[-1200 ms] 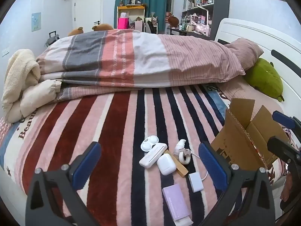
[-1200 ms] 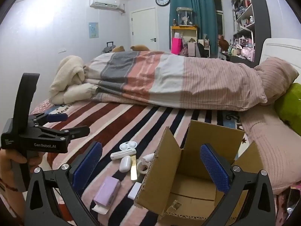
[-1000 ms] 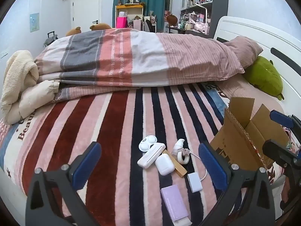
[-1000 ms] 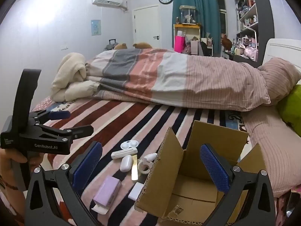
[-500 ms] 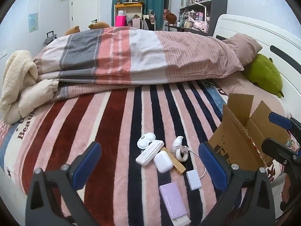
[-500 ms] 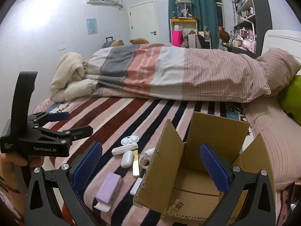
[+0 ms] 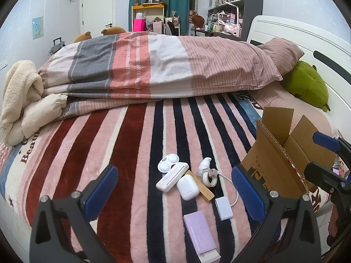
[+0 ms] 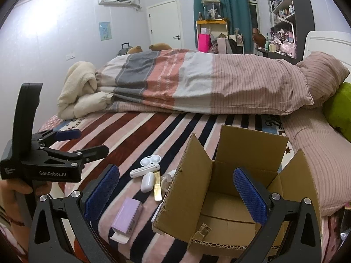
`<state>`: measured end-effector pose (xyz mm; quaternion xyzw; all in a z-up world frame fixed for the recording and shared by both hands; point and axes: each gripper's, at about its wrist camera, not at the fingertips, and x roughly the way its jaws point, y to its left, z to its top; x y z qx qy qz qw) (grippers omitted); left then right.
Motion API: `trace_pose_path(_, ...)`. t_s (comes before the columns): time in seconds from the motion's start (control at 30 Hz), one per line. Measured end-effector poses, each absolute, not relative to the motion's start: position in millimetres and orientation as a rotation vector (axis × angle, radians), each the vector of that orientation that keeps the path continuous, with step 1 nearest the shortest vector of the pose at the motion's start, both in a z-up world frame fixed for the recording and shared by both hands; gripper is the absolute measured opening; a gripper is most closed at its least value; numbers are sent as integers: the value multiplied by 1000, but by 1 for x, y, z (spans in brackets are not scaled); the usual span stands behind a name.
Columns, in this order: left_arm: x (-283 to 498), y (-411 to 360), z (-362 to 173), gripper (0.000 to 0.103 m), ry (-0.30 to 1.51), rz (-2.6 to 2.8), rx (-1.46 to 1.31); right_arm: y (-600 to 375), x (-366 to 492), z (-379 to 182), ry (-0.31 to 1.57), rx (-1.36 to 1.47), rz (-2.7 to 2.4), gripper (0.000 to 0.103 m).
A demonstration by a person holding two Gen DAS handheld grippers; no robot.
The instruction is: Organize rigid objects
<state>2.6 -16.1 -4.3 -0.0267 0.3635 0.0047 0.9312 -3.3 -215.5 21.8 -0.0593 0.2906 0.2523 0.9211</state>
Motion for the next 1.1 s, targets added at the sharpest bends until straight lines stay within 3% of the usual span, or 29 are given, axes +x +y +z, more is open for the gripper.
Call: trace_pose_path(1.1,1,-11,-5,103,743,17,-49,-217,-10,17,615,-110,537,103)
